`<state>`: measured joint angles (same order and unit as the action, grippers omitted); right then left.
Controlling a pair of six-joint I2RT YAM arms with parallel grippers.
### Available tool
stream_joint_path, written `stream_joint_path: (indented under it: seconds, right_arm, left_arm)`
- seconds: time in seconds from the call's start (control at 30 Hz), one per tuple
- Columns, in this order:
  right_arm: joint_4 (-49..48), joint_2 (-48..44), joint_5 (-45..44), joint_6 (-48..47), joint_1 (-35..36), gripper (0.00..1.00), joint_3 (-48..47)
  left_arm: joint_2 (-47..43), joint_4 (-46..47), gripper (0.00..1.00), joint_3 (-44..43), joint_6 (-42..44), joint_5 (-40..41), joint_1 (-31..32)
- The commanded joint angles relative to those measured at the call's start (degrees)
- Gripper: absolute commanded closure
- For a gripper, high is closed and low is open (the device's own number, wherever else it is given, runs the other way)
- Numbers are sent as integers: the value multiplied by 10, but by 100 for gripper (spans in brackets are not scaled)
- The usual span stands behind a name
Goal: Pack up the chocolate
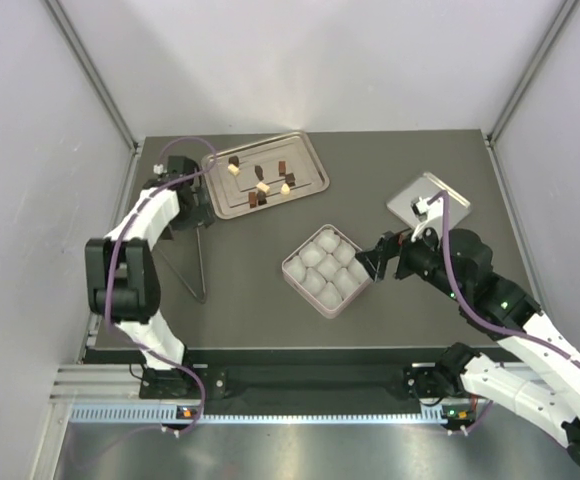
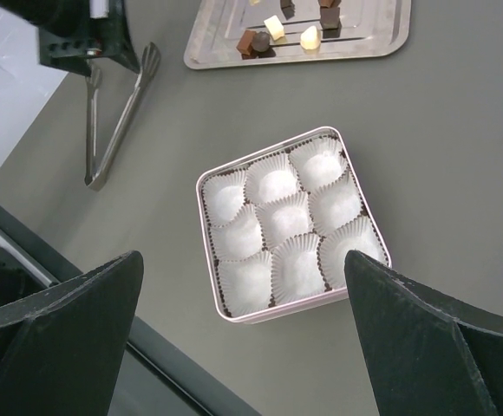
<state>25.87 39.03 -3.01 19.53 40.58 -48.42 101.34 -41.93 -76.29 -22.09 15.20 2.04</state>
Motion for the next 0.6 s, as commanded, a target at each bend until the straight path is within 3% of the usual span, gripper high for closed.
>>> stream_joint_path:
  seconds: [0.0, 0.2, 0.33, 0.47, 0.57]
  right_arm:
    - [-9, -11, 1, 2, -6, 0, -18]
    - [-6, -24, 12, -1, -6, 0, -12]
    - [-6, -23, 12, -2, -6, 0, -13]
    - [-7, -11, 21, -2, -6, 0, -18]
    - [-8, -12, 17, -3, -5, 0, -18]
  left_arm:
    - [-126, -4, 1, 60, -80, 7, -1]
    - [-237, 7, 1, 193, -104, 33, -1]
    - [-277, 83, 1, 280, -103, -9, -1]
    - [-271, 133, 1, 302, -86, -46, -1]
    - [-226, 121, 1, 283, -81, -35, -1]
